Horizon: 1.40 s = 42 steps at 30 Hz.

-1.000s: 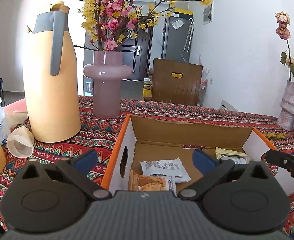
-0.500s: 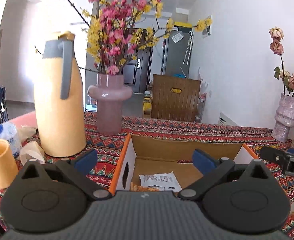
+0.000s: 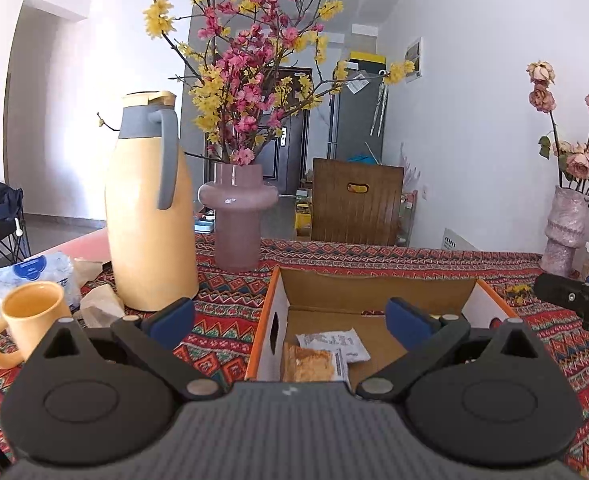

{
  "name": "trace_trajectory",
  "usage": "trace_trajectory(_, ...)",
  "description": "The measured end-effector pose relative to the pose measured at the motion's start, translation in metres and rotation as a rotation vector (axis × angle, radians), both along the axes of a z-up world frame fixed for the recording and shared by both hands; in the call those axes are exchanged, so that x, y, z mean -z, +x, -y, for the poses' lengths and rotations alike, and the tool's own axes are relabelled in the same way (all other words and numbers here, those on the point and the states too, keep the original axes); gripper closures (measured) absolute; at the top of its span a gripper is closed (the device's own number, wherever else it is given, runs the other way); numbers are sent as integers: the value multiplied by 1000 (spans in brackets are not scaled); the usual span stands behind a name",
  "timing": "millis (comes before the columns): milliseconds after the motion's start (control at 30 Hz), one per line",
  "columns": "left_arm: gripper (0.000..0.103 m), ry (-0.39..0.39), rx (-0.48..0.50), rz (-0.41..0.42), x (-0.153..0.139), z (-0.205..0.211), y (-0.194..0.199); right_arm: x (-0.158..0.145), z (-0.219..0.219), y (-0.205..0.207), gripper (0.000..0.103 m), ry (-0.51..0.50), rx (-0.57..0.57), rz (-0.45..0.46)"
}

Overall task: Organize snacks
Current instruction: 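Move both open tools back toward the snack pile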

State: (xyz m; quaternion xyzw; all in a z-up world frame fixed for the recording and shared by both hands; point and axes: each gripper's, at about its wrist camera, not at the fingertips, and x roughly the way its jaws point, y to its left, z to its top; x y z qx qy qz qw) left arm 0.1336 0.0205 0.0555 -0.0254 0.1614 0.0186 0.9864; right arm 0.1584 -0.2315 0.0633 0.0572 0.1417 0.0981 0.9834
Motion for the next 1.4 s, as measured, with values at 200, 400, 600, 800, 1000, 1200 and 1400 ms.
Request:
trace_trajectory(200,0,5,3,-15,5,0,-22,1,4,-29,0,-11,-6,-5)
trace_trajectory(400,0,8,21,-35,13,0,-45,7,12,-54,0,-18,15,-20)
trace_trajectory(600,0,7,62,-88,31,3,-62,14,25,-77,0,-23,42,-43)
trace_trajectory(800,0,8,83,-139,49,6,-77,28,37,-97,0,-36,64,-84)
trace_trajectory(1000,0,0,80,-187,65,1,-87,61,44,-113,0,-58,75,-196)
trace_trajectory(1200,0,-15,66,-214,74,-4,-93,94,43,-120,0,-63,73,-316)
trace_trajectory(1400,0,-18,62,-220,77,-6,-95,116,33,-115,0,-96,80,-387)
